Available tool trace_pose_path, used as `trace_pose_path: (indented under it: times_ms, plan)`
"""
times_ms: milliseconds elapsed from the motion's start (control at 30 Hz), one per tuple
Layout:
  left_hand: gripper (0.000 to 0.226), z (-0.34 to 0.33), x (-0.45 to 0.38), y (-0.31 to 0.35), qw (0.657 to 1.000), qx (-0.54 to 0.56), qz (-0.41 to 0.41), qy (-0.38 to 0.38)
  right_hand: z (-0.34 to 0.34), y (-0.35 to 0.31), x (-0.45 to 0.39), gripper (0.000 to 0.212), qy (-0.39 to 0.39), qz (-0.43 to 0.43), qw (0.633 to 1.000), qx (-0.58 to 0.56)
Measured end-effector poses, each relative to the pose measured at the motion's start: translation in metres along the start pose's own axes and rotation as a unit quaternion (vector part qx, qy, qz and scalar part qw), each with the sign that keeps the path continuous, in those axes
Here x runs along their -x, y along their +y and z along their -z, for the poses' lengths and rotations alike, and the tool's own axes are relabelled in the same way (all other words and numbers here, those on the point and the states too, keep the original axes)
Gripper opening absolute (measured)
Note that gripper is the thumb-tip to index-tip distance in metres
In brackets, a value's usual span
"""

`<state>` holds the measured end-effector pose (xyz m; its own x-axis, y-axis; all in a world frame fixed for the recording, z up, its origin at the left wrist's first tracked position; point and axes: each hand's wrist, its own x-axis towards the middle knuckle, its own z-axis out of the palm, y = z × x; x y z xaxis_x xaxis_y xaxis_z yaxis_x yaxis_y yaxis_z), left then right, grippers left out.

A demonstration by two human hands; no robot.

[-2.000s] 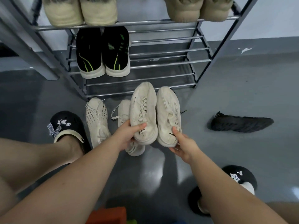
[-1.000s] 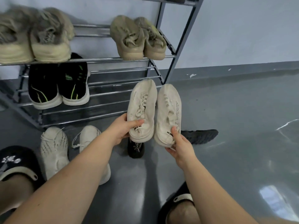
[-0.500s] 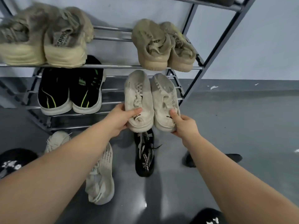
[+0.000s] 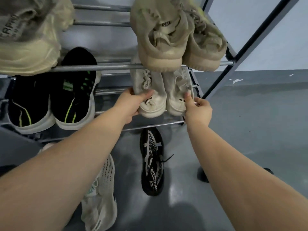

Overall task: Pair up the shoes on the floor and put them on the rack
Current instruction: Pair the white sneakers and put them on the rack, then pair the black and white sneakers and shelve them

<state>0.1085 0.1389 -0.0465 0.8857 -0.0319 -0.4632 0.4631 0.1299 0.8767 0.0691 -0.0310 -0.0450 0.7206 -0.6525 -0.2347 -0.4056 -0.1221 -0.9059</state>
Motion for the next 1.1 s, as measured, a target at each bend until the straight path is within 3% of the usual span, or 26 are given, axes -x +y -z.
trace_pose_path:
  times_ms: [200, 300, 433, 633, 733, 867, 1000, 1100]
  plan:
    - [0.019, -0.006, -0.012, 0.000, 0.998, -0.065, 0.000, 0.020, -0.008, 0.003, -0.013, 0.041, 0.010, -0.017, 1.000, 0.011]
    - [0.037, -0.009, -0.013, 0.003, 0.997, -0.076, 0.012, 0.028, -0.007, 0.003, -0.013, 0.046, 0.008, -0.006, 1.000, 0.029]
    - [0.032, -0.011, -0.006, 0.003, 0.993, -0.104, -0.012, 0.054, -0.002, 0.001, -0.007, 0.048, -0.009, 0.016, 0.998, 0.055]
    - [0.063, -0.005, 0.029, -0.002, 0.976, -0.197, -0.077, 0.053, 0.013, 0.008, 0.018, 0.056, -0.128, 0.012, 0.988, 0.086]
    - [0.089, 0.002, 0.054, -0.010, 0.934, -0.335, -0.108, 0.067, 0.028, 0.016, 0.039, 0.067, -0.165, 0.033, 0.974, 0.154]
    - [0.091, 0.014, 0.085, -0.031, 0.862, -0.483, -0.147, 0.049, 0.049, 0.034, 0.065, 0.074, -0.185, 0.072, 0.944, 0.263]
    - [0.090, 0.024, 0.118, -0.062, 0.746, -0.640, -0.181, -0.024, 0.073, 0.057, 0.088, 0.077, -0.212, 0.120, 0.877, 0.414]
    - [0.087, 0.036, 0.138, -0.087, 0.682, -0.707, -0.165, -0.088, 0.088, 0.077, 0.107, 0.077, -0.237, 0.126, 0.825, 0.497]
